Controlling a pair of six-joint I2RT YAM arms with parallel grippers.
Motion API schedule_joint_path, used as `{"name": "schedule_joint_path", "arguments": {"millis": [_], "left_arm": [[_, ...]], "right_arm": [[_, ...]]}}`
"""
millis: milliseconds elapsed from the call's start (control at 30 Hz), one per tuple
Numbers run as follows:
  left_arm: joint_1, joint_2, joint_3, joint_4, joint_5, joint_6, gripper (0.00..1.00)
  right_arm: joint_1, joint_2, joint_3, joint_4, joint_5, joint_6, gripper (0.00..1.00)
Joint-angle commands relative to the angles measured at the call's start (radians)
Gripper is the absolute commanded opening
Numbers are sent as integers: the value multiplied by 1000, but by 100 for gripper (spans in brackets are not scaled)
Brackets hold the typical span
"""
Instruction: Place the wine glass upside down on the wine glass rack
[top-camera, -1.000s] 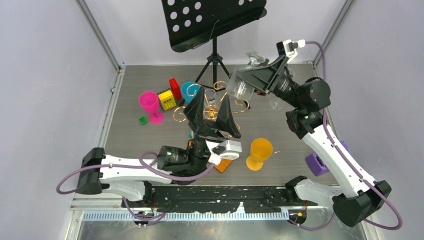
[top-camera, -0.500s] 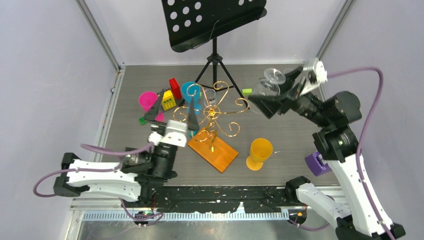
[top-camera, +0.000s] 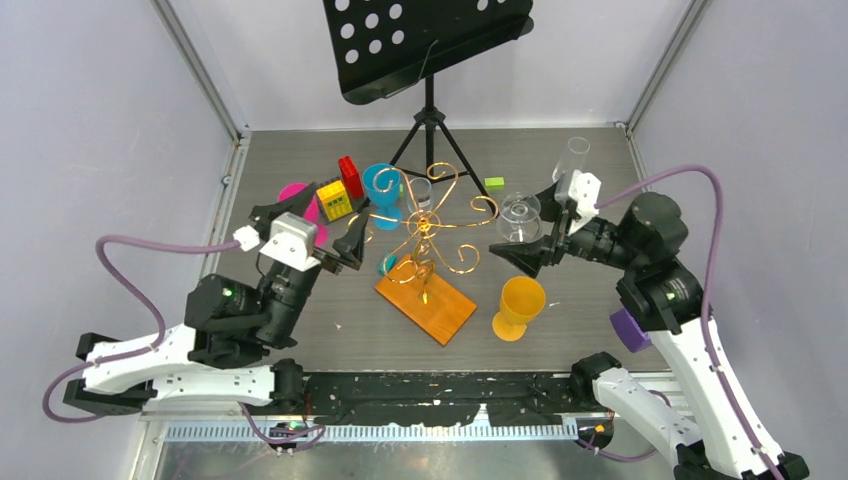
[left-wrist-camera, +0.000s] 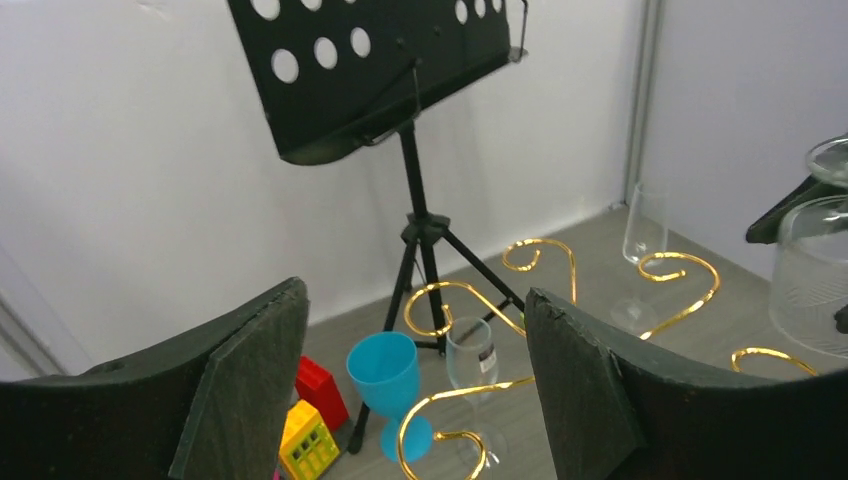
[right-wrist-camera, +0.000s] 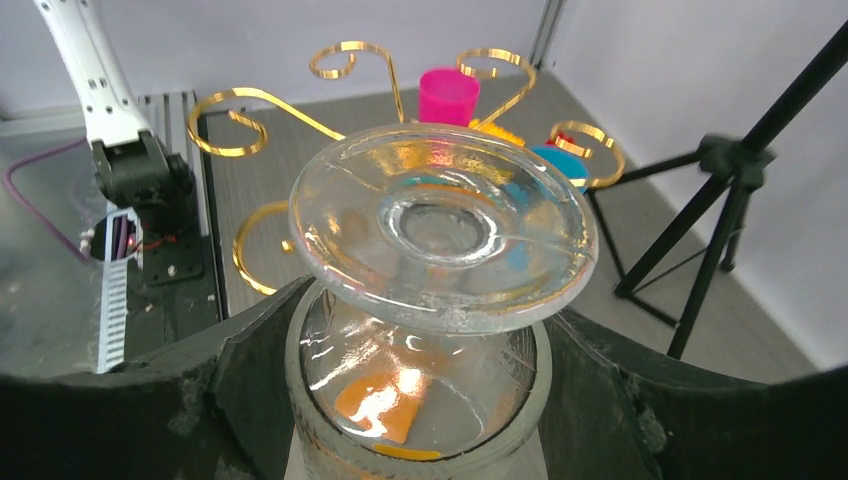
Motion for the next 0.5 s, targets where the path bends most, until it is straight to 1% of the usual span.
{"name": "schedule_joint_path", "arguments": {"millis": [0, 67, 133, 300, 467], "left_arm": [[128, 9, 102, -434, 218, -372, 80], [222, 21, 138, -538, 359, -491, 81], [277, 43, 168, -596, 460, -550, 81], [307, 116, 226, -666, 593, -580, 83], [347, 171, 221, -648, 720, -639, 83]], "right_arm": [[23, -20, -63, 63, 3, -45, 5], [33, -24, -84, 76, 30, -45, 5], [43, -23, -97, 78, 48, -46, 5], [62, -15, -132, 88, 60, -49, 5], [77, -3, -168, 101, 66, -46, 5]]}}
